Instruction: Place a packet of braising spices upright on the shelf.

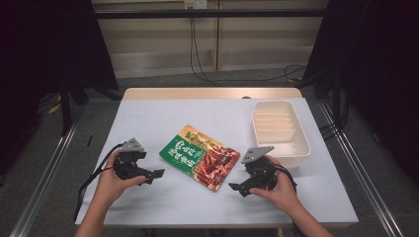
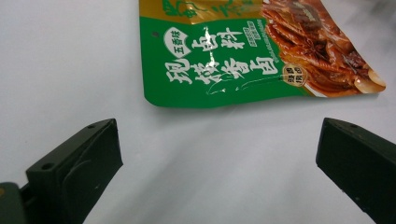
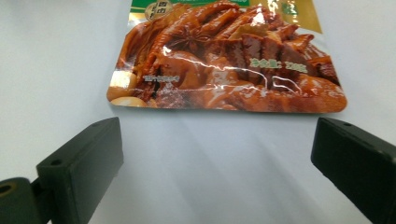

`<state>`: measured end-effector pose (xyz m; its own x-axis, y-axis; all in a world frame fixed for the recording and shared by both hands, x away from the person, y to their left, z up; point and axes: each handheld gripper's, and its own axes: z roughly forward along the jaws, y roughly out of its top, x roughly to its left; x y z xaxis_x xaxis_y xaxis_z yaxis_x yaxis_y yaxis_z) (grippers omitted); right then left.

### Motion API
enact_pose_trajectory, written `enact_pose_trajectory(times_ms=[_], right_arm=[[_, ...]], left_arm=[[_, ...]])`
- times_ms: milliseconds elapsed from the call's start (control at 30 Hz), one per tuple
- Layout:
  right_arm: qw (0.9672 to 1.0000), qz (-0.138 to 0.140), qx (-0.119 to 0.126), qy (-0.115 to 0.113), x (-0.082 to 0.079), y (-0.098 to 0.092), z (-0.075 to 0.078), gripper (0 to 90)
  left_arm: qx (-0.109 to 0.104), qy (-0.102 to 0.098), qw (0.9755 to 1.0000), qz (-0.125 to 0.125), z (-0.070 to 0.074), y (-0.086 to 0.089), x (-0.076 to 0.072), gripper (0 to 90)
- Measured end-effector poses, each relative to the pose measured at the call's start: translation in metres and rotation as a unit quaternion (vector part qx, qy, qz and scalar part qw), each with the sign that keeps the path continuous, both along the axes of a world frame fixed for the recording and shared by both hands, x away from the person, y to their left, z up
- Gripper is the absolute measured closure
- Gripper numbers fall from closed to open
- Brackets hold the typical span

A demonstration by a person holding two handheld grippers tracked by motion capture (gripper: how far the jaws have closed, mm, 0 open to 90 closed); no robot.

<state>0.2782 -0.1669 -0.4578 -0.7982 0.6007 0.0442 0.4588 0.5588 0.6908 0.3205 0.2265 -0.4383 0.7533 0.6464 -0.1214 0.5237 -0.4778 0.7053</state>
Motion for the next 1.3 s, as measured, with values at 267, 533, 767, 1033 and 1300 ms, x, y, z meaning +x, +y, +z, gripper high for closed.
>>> enact_pose_trajectory(times_ms=[267, 533, 767, 1033, 1300], right_arm=[[1.0, -0.006, -0.001, 0.003, 0.0, -0.003, 0.0, 2.2], [1.0, -0.005, 0.006, 0.0, 0.0, -0.005, 0.001, 2.8], [0.9999, -0.002, 0.011, 0.003, 0.001, -0.006, 0.001, 2.9], [1.0, -0.006, 0.004, 0.002, 0.0, -0.003, 0.0, 2.9], [1.0, -0.006, 0.004, 0.002, 0.0, -0.006, 0.0, 3.0]], left_arm=[[0.001, 0.028, 0.9995, 0.014, 0.003, -0.007, 0.006, 0.0], [0.004, 0.03, 0.9988, 0.039, 0.014, -0.011, 0.024, 1.0], [0.002, 0.044, 0.9974, 0.058, 0.013, -0.016, 0.045, 3.2], [0.019, 0.064, 0.9958, 0.063, -0.001, -0.028, 0.062, 6.2], [0.028, 0.086, 0.9943, 0.057, -0.017, -0.04, 0.078, 8.7]])
